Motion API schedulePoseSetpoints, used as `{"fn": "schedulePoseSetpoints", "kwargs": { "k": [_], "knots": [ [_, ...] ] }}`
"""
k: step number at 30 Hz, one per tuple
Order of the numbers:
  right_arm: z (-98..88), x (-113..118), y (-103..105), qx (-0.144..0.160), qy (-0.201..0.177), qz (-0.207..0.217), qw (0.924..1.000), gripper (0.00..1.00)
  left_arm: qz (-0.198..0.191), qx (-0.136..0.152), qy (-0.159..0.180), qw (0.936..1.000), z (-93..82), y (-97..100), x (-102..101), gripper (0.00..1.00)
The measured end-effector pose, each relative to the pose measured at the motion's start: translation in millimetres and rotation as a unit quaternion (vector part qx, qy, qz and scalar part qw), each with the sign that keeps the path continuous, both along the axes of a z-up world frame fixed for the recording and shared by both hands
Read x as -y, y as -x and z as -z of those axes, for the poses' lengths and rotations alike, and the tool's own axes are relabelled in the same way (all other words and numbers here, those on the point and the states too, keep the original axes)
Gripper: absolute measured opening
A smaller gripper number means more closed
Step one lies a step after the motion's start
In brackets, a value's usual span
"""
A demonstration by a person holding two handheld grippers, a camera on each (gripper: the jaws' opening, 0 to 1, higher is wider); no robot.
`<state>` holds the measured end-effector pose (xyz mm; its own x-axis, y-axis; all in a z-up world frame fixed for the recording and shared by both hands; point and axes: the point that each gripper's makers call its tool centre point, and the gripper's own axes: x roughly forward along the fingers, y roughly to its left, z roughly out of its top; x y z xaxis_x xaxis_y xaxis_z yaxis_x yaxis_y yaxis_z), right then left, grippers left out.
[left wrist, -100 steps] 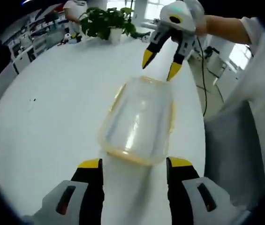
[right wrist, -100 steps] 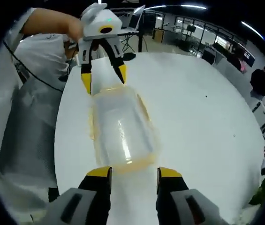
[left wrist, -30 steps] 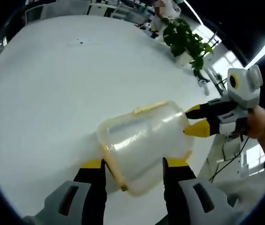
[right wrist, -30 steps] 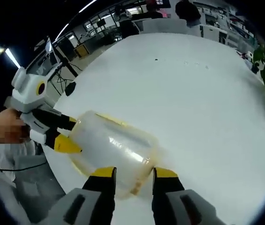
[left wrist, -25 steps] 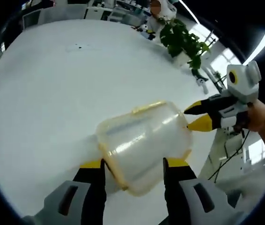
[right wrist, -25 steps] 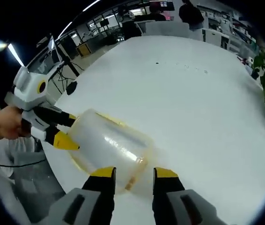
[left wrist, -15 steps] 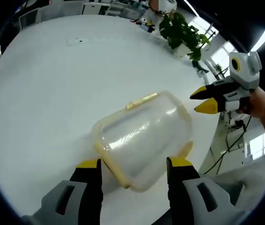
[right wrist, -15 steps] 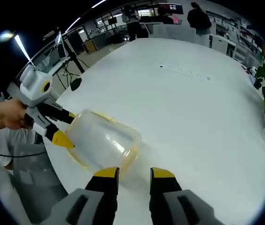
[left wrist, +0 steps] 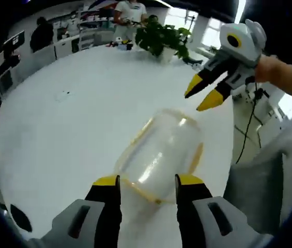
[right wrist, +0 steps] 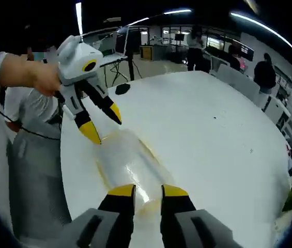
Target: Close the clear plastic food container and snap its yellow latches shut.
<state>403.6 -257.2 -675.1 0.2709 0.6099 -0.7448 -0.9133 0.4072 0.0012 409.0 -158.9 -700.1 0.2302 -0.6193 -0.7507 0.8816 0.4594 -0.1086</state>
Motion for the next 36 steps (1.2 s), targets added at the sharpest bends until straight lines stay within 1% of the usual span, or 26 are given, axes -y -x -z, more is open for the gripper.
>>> {"fn": "schedulePoseSetpoints", "kwargs": {
  "k": [2, 3, 4, 5, 6, 9, 10, 11, 12, 14, 15, 16, 17, 19, 20, 24, 26, 28, 30, 33, 34, 35, 36],
  "knots": [
    [-3.1, -9.1, 4.0, -0.003, -0.011, -0.024, 0.9996, 0.1, 0.018, 0.01, 0.017, 0.9996, -6.8, 2.1, 9.6, 0.38],
    [-4.6, -12.2, 4.1, 0.004, -0.013, -0.037, 0.9992, 0.09, 0.018, 0.012, 0.022, 0.9995, -8.9, 2.1, 11.6, 0.35],
    [-5.7, -14.6, 4.6, 0.008, -0.012, -0.045, 0.9989, 0.08, 0.03, 0.018, 0.018, 0.9992, -9.5, 2.6, 13.5, 0.32],
    [-5.8, -16.3, 5.7, 0.007, -0.012, -0.05, 0.9987, 0.09, 0.039, 0.026, 0.018, 0.9987, -10.9, 2.7, 15.7, 0.3],
    [-5.9, -18.1, 6.4, 0.005, -0.012, -0.055, 0.9984, 0.09, 0.046, 0.033, 0.028, 0.998, -13.5, 3.1, 20.8, 0.3],
    [-6.1, -24.9, 5.6, 0.008, -0.014, -0.077, 0.9969, 0.09, 0.06, 0.032, 0.031, 0.9972, -13.5, 6.3, 26.4, 0.3],
    [-5.3, -27.0, 5.6, 0.006, -0.014, -0.082, 0.9965, 0.08, 0.071, 0.035, 0.034, 0.9962, -13.8, 8.1, 29.7, 0.29],
    [-4.1, -28.7, 5.4, 0.008, -0.011, -0.09, 0.9959, 0.08, 0.092, 0.043, 0.039, 0.9941, -14.9, 10.5, 34.6, 0.27],
    [-2.2, -31.1, 5.4, 0.009, -0.006, -0.102, 0.9948, 0.07, 0.097, 0.045, 0.041, 0.9934, -15.0, 11.7, 37.3, 0.23],
    [0.8, -36.0, 4.2, 0.006, -0.002, -0.107, 0.9943, 0.08, 0.126, 0.044, 0.056, 0.9894, -15.7, 18.0, 46.6, 0.15],
    [2.2, -37.7, 4.0, 0.005, 0.0, -0.11, 0.9939, 0.08, 0.124, 0.048, 0.048, 0.99, -12.3, 16.0, 47.5, 0.13],
    [4.3, -39.9, 3.6, 0.007, 0.003, -0.117, 0.9931, 0.08, 0.126, 0.053, 0.04, 0.9898, -9.2, 14.1, 48.0, 0.14],
    [6.1, -41.1, 3.3, 0.008, 0.004, -0.121, 0.9926, 0.08, 0.128, 0.051, 0.036, 0.9898, -5.1, 13.8, 49.1, 0.15],
    [10.8, -44.4, 2.7, 0.005, 0.008, -0.129, 0.9916, 0.09, 0.136, 0.049, 0.034, 0.989, -1.3, 16.3, 51.9, 0.12],
    [12.7, -45.3, 2.2, 0.007, 0.011, -0.134, 0.991, 0.08, 0.144, 0.052, 0.029, 0.9877, 1.5, 17.4, 53.2, 0.12],
    [20.1, -49.8, 3.4, 0.007, 0.022, -0.158, 0.9872, 0.1, 0.158, 0.048, 0.017, 0.9861, 10.8, 23.2, 55.7, 0.13],
    [24.1, -51.6, 2.8, 0.002, 0.026, -0.163, 0.9863, 0.1, 0.164, 0.053, 0.008, 0.9849, 12.7, 25.7, 55.8, 0.14],
    [27.7, -52.5, 1.1, -0.001, 0.031, -0.164, 0.9859, 0.12, 0.169, 0.055, 0.009, 0.984, 12.9, 28.3, 57.0, 0.15],
    [29.4, -53.5, -1.0, 0.001, 0.033, -0.167, 0.9854, 0.13, 0.17, 0.052, 0.013, 0.984, 13.2, 30.1, 58.6, 0.16],
    [33.6, -53.8, -2.5, -0.003, 0.039, -0.175, 0.9838, 0.13, 0.18, 0.054, 0.004, 0.9822, 18.5, 34.6, 60.0, 0.2],
    [36.3, -53.0, -1.7, -0.01, 0.044, -0.179, 0.9827, 0.12, 0.187, 0.051, -0.004, 0.981, 22.1, 37.7, 59.4, 0.21],
    [38.4, -52.1, -3.0, -0.01, 0.05, -0.181, 0.9822, 0.11, 0.188, 0.052, -0.006, 0.9807, 23.0, 37.8, 59.4, 0.26],
    [40.1, -51.6, -5.4, -0.003, 0.056, -0.185, 0.9811, 0.14, 0.187, 0.057, -0.009, 0.9808, 23.5, 38.1, 60.1, 0.3]
  ]
}}
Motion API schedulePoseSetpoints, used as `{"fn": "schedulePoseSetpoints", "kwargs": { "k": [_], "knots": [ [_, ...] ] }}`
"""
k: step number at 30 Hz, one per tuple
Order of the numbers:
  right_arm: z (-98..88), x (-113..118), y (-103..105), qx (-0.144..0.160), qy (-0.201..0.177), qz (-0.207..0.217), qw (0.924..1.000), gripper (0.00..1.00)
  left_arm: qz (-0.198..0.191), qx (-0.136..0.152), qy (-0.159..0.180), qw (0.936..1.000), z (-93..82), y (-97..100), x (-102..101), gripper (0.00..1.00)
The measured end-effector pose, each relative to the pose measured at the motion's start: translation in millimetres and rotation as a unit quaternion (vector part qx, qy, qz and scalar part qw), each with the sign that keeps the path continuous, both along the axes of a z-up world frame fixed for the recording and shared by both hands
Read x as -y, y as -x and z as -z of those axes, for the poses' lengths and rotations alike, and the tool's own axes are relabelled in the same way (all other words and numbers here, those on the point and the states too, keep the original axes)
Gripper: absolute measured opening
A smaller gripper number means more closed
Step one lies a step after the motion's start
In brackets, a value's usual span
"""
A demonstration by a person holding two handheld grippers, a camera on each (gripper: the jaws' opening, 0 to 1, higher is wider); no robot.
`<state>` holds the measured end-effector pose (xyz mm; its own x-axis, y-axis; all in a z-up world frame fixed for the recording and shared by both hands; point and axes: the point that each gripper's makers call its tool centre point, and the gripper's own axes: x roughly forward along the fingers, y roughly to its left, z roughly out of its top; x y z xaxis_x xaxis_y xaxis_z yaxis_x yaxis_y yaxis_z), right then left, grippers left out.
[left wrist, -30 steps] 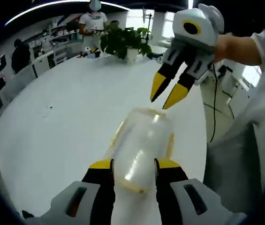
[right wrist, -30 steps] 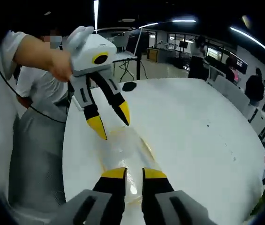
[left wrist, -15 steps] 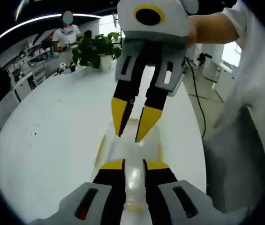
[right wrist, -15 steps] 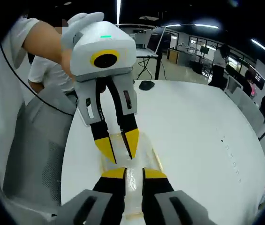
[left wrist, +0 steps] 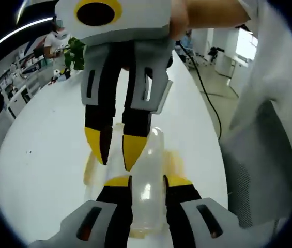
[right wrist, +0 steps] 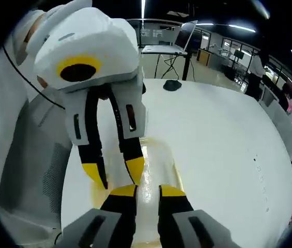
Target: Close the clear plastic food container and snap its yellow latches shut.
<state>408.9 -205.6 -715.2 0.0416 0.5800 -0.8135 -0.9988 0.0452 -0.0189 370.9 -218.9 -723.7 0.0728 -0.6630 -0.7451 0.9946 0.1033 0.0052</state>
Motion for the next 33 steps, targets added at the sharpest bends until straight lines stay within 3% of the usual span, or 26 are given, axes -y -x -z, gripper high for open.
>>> {"fn": "schedulePoseSetpoints", "kwargs": {
  "k": [4, 6, 10, 16, 19, 22, 25, 33],
  "knots": [
    [4.5, -1.5, -1.3, -0.01, 0.003, -0.007, 0.9999, 0.3, -0.002, 0.016, -0.01, 0.9998, 2.3, -0.2, -1.6, 0.4],
    [8.9, 0.2, -4.0, -0.011, 0.015, -0.007, 0.9998, 0.32, 0.001, 0.042, -0.025, 0.9988, 4.5, -5.0, -5.1, 0.42],
    [10.6, -0.5, -8.7, -0.021, 0.019, -0.007, 0.9996, 0.41, -0.008, 0.045, -0.023, 0.9987, 4.3, -7.5, -3.8, 0.42],
    [15.6, 0.3, -16.2, -0.025, 0.035, -0.02, 0.9989, 0.46, -0.004, 0.063, -0.03, 0.9976, 7.1, -9.4, -4.1, 0.46],
    [18.4, 0.5, -17.0, -0.05, 0.042, -0.028, 0.9975, 0.48, -0.011, 0.067, -0.03, 0.9973, 7.6, -11.5, -1.6, 0.48],
    [23.2, 3.5, -14.0, -0.096, 0.067, -0.018, 0.9929, 0.47, -0.004, 0.089, -0.039, 0.9952, 11.3, -12.7, 1.6, 0.51],
    [24.4, 0.7, -16.3, -0.108, 0.073, -0.02, 0.9913, 0.48, 0.001, 0.11, -0.05, 0.9926, 14.3, -14.3, 2.4, 0.54],
    [27.7, 0.3, -15.2, -0.133, 0.097, -0.037, 0.9857, 0.47, -0.001, 0.115, -0.067, 0.991, 15.0, -17.7, 4.6, 0.54]
  ]
}}
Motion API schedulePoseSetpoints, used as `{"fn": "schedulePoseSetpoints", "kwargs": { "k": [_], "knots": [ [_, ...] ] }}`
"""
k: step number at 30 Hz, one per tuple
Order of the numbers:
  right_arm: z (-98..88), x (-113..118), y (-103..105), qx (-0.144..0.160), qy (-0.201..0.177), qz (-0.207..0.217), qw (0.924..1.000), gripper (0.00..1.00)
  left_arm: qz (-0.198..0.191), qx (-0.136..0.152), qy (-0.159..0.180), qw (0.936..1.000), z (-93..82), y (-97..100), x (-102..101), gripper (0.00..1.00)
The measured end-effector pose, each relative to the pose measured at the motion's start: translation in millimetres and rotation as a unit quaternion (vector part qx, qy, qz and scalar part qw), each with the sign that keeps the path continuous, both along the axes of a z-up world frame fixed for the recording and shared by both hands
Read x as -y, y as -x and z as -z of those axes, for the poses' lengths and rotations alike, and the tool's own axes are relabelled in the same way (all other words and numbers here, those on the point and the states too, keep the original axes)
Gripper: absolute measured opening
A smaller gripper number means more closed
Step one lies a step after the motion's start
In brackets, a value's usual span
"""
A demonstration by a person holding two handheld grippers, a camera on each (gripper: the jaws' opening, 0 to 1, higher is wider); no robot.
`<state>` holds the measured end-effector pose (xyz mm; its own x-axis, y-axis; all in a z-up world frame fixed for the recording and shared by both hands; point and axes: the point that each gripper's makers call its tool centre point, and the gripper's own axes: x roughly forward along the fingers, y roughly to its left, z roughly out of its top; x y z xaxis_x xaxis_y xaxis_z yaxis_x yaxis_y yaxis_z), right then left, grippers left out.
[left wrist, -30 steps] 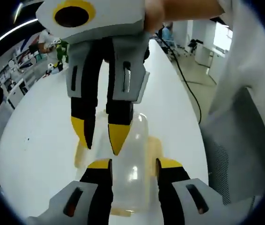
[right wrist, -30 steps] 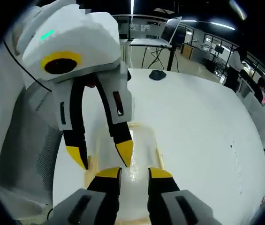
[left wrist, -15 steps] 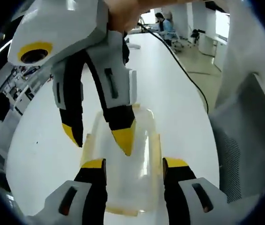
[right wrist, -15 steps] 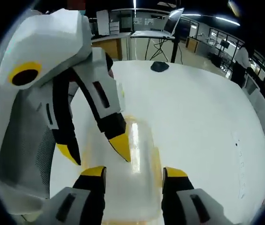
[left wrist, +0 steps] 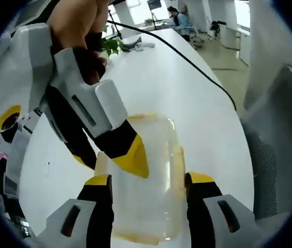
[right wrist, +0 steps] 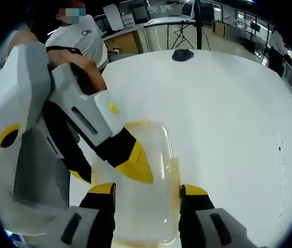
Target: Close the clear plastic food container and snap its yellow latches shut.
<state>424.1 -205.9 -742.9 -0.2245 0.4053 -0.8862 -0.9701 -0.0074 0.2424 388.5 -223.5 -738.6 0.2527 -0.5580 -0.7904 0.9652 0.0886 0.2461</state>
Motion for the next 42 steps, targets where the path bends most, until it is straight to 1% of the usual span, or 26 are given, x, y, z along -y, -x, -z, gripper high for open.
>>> {"fn": "schedulePoseSetpoints", "kwargs": {
  "k": [3, 5, 7, 8, 9, 10, 12, 13, 14, 16, 17, 19, 23, 25, 28, 29, 33, 34, 35, 36, 37, 38, 39, 40, 41, 42],
  "knots": [
    [0.1, -0.2, 0.9, -0.006, 0.008, 0.0, 0.9999, 0.46, -0.001, -0.004, -0.009, 0.9999, 0.2, -0.5, -0.4, 0.53],
    [1.6, -0.3, 2.3, -0.016, 0.016, 0.008, 0.9997, 0.46, 0.006, 0.002, -0.026, 0.9996, 1.4, 0.7, -1.2, 0.53],
    [2.2, -0.3, 1.9, -0.025, 0.018, 0.015, 0.9994, 0.46, 0.003, 0.008, -0.029, 0.9995, 2.5, 1.1, -1.3, 0.52],
    [2.0, 0.3, 1.9, -0.032, 0.016, 0.019, 0.9992, 0.45, 0.0, 0.016, -0.032, 0.9994, 2.9, 0.2, -0.8, 0.52],
    [4.2, 0.2, 2.0, -0.037, 0.014, 0.012, 0.9991, 0.45, -0.003, 0.019, -0.03, 0.9993, 3.2, -0.7, 0.0, 0.52],
    [4.5, 0.4, 3.1, -0.037, 0.021, 0.024, 0.9988, 0.45, -0.01, 0.026, -0.035, 0.999, 3.7, -1.8, -0.7, 0.52],
    [4.4, -0.3, 3.6, -0.037, 0.024, 0.025, 0.9987, 0.45, -0.017, 0.051, -0.032, 0.9981, 3.0, -4.9, 1.2, 0.51],
    [4.5, -1.0, 3.4, -0.036, 0.026, 0.024, 0.9987, 0.45, -0.022, 0.055, -0.039, 0.9975, 2.4, -6.0, -1.8, 0.51],
    [4.2, -0.8, 3.7, -0.034, 0.027, 0.022, 0.9988, 0.45, -0.023, 0.059, -0.041, 0.9972, 2.6, -5.0, -0.1, 0.51],
    [3.5, 1.0, 4.5, -0.032, 0.028, 0.026, 0.9988, 0.45, -0.021, 0.053, -0.039, 0.9976, 1.0, -4.4, -1.5, 0.51],
    [3.9, 0.9, 4.6, -0.032, 0.025, 0.025, 0.9988, 0.45, -0.004, 0.051, -0.039, 0.9979, 0.4, -1.1, -1.3, 0.51],
    [2.4, 0.9, 6.4, -0.036, 0.011, 0.032, 0.9988, 0.45, 0.004, 0.047, -0.038, 0.9982, 0.1, 2.0, -2.6, 0.52],
    [1.4, 0.9, 5.6, -0.031, -0.014, 0.034, 0.9988, 0.46, 0.014, 0.044, -0.035, 0.9983, 0.6, 5.5, 0.3, 0.54],
    [0.9, 0.3, 6.0, -0.027, -0.019, 0.035, 0.9989, 0.46, 0.021, 0.043, -0.036, 0.9982, 1.0, 7.3, 1.7, 0.55],
    [-1.1, -0.1, 6.6, -0.016, -0.024, 0.039, 0.9988, 0.47, 0.025, 0.036, -0.03, 0.9986, -0.6, 10.4, 2.7, 0.56],
    [-1.3, -0.3, 6.4, -0.014, -0.025, 0.044, 0.9986, 0.47, 0.017, 0.024, -0.017, 0.9994, -1.2, 11.2, 4.4, 0.55],
    [-3.5, 0.8, 5.6, 0.002, -0.041, 0.046, 0.9981, 0.47, 0.013, 0.023, -0.013, 0.9996, -1.6, 11.7, 3.4, 0.54],
    [-5.9, 1.4, 2.7, 0.025, -0.047, 0.027, 0.9982, 0.46, 0.012, 0.023, -0.013, 0.9996, -2.4, 12.8, 3.8, 0.53],
    [-7.8, 1.2, 1.9, 0.039, -0.053, 0.014, 0.9977, 0.45, 0.011, 0.019, -0.009, 0.9997, -4.4, 11.7, 3.9, 0.51],
    [-9.4, 4.2, 1.8, 0.05, -0.05, 0.008, 0.9975, 0.43, 0.011, 0.015, -0.002, 0.9998, -6.8, 13.7, 5.5, 0.51],
    [-11.2, 5.2, 4.9, 0.041, -0.048, 0.016, 0.9979, 0.42, 0.015, 0.001, 0.017, 0.9997, -11.0, 15.0, 9.7, 0.51],
    [-13.2, 6.7, 6.4, 0.037, -0.047, 0.02, 0.998, 0.44, 0.016, -0.007, 0.02, 0.9997, -12.7, 17.3, 10.0, 0.54],
    [-17.6, 6.8, 10.8, 0.031, -0.055, 0.02, 0.9978, 0.48, 0.011, -0.017, 0.028, 0.9994, -14.8, 16.4, 10.4, 0.58],
    [-22.2, 6.1, 13.7, 0.036, -0.068, 0.01, 0.997, 0.5, 0.007, -0.026, 0.038, 0.9989, -18.3, 16.9, 10.5, 0.6],
    [-23.1, 6.8, 14.0, 0.04, -0.068, 0.008, 0.9968, 0.51, 0.005, -0.033, 0.039, 0.9987, -18.7, 14.0, 7.9, 0.6],
    [-23.8, 9.0, 14.2, 0.045, -0.067, 0.009, 0.9967, 0.51, 0.003, -0.032, 0.033, 0.9989, -19.7, 12.3, 3.1, 0.59]
  ]
}}
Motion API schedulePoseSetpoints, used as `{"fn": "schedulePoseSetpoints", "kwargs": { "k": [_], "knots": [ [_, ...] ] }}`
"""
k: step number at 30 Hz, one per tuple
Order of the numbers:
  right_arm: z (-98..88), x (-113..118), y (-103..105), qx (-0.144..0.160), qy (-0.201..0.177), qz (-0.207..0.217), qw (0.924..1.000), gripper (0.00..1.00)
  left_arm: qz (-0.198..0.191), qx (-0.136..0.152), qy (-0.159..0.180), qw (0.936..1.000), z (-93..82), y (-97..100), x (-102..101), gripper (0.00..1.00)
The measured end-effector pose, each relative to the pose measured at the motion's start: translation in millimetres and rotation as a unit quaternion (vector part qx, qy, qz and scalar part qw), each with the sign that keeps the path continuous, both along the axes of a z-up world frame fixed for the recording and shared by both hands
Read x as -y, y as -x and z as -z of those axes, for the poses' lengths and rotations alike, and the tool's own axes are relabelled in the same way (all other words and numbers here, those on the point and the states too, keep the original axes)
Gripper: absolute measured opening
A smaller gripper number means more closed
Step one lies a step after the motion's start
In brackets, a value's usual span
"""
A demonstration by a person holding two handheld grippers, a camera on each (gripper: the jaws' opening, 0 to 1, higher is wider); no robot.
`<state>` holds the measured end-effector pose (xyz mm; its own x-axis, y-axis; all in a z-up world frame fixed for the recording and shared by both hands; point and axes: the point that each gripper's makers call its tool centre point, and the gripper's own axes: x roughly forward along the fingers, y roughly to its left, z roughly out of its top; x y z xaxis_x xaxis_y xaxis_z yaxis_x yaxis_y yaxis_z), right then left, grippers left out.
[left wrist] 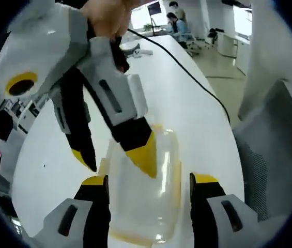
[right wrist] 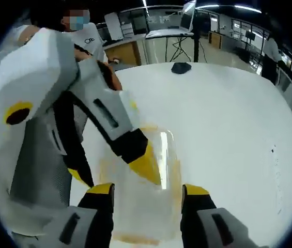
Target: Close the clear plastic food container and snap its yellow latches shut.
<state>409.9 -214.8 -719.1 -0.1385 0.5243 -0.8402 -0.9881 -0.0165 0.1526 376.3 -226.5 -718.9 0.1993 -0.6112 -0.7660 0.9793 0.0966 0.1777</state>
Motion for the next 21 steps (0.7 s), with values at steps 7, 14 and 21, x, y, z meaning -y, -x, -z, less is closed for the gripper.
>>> {"fn": "schedulePoseSetpoints", "kwargs": {
  "k": [7, 14, 21],
  "knots": [
    [-2.7, 13.5, 2.9, 0.027, 0.006, 0.005, 0.9996, 0.73, -0.009, -0.013, -0.008, 0.9998, -8.5, -15.4, -23.6, 0.7],
    [-1.3, 29.0, 15.4, 0.031, 0.015, -0.001, 0.9994, 0.79, 0.001, -0.074, -0.022, 0.9971, -4.5, -12.6, -41.8, 0.75],
    [5.3, 37.1, 23.3, 0.049, 0.011, 0.001, 0.9988, 0.93, 0.006, -0.087, -0.052, 0.9949, 8.0, -18.2, -51.2, 0.87]
  ]
}}
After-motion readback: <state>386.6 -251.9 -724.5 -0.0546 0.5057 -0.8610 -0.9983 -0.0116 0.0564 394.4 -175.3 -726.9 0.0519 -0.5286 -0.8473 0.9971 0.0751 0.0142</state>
